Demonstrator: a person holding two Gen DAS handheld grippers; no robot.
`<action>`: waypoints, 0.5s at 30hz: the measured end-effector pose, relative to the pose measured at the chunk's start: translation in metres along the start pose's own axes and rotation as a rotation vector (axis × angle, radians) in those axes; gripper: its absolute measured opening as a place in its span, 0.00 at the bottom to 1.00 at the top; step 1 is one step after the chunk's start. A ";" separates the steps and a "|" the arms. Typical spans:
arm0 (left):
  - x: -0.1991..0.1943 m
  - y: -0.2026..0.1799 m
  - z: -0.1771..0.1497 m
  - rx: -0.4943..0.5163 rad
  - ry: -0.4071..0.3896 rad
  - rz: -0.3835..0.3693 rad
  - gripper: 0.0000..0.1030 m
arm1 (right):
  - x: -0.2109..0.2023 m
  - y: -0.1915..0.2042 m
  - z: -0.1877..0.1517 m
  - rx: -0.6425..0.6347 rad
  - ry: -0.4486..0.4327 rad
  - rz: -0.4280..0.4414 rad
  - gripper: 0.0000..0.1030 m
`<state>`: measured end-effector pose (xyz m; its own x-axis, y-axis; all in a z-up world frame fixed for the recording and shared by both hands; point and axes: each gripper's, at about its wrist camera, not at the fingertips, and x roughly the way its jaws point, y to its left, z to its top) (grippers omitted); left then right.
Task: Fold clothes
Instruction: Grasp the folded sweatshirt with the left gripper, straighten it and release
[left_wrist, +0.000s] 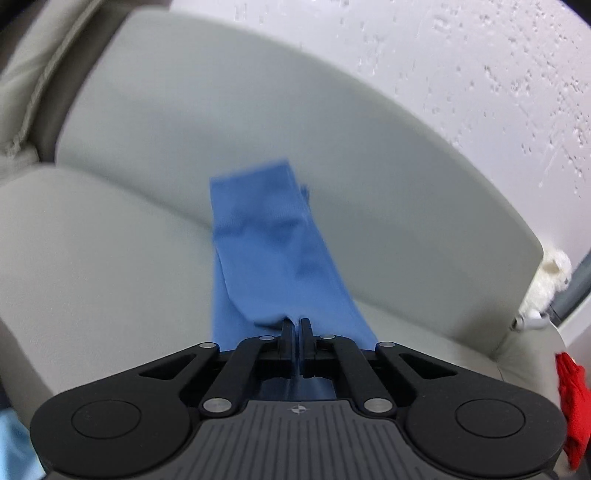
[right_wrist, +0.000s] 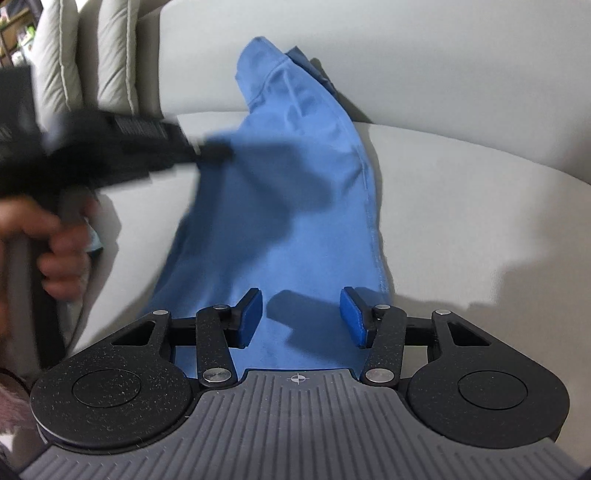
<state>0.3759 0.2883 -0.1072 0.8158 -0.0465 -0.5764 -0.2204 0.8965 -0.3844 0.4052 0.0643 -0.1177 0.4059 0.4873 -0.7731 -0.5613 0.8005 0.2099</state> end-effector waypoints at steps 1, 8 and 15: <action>0.005 0.001 -0.002 0.016 0.030 0.046 0.09 | 0.001 0.002 0.000 -0.003 0.003 -0.002 0.53; 0.011 0.023 -0.002 -0.046 0.131 0.163 0.43 | 0.009 0.017 0.003 -0.081 0.076 -0.072 0.59; -0.016 0.039 0.008 -0.137 0.006 0.086 0.48 | -0.018 -0.008 0.016 -0.003 -0.053 -0.033 0.63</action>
<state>0.3589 0.3276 -0.1073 0.7875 0.0249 -0.6159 -0.3607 0.8289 -0.4276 0.4141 0.0542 -0.0957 0.4618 0.4781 -0.7471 -0.5489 0.8157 0.1827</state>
